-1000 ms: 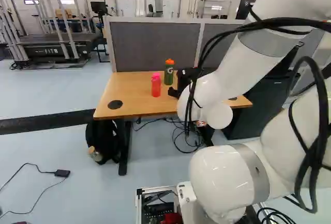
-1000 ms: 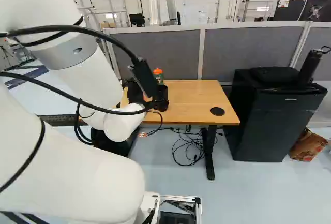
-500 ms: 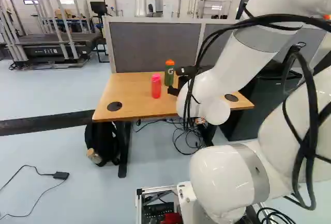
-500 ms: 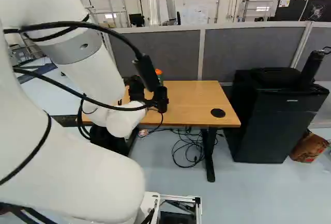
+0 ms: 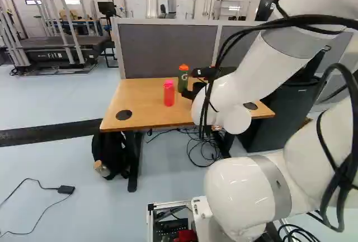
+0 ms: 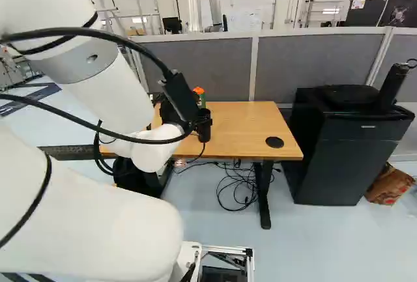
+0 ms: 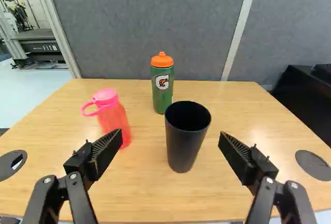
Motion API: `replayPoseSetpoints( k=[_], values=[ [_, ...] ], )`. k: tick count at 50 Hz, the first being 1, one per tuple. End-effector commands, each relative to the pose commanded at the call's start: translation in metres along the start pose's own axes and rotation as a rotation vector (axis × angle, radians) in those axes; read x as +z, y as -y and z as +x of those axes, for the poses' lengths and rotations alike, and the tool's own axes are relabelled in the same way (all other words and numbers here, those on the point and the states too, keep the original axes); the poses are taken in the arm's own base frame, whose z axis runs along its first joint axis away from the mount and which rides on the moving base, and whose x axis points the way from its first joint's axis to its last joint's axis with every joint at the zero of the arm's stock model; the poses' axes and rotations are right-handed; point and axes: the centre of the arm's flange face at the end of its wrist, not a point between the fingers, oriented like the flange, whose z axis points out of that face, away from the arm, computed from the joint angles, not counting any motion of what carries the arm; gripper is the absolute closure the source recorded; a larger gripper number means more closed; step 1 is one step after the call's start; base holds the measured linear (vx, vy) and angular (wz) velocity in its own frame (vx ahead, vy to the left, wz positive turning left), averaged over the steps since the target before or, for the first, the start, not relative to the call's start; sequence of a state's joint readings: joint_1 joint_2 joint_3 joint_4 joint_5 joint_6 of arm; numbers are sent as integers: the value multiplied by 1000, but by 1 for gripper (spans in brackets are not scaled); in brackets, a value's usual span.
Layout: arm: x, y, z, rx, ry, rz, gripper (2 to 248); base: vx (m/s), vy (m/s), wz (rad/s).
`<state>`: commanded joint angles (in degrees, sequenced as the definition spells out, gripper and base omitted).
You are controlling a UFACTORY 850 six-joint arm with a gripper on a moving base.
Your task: Pick up the green bottle from the table
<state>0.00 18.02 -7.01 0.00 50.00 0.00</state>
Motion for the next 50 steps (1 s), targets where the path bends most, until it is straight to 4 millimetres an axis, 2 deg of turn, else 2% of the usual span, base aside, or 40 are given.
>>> replayPoseSetpoints(
  k=[28,50],
  values=[
    [28,4,39,-3,-53,11,3,0,0,0],
    [59,6,60,-5,49,17,3,0,0,0]
  ],
)
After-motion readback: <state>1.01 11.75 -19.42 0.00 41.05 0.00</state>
